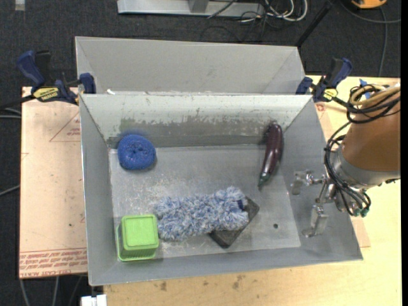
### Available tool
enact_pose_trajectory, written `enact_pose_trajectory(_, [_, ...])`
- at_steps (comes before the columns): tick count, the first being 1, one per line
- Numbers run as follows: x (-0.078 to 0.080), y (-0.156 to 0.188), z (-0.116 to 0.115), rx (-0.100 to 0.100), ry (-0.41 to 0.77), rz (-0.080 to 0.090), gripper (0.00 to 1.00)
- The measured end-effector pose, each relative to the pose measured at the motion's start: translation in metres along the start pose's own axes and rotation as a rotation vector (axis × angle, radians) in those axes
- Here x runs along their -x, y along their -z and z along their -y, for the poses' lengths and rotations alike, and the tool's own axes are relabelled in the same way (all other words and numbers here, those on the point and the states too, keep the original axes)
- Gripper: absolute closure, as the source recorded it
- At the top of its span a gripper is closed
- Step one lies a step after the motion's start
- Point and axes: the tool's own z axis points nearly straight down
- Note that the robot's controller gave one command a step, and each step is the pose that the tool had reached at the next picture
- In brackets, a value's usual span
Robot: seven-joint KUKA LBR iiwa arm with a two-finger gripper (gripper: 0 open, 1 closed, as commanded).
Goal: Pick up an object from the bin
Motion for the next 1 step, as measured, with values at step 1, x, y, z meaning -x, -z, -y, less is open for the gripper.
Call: enact_pose_trajectory(1, [0.0019, 0.0041, -0.0006, -0.001, 0.003, 0.007, 0.0])
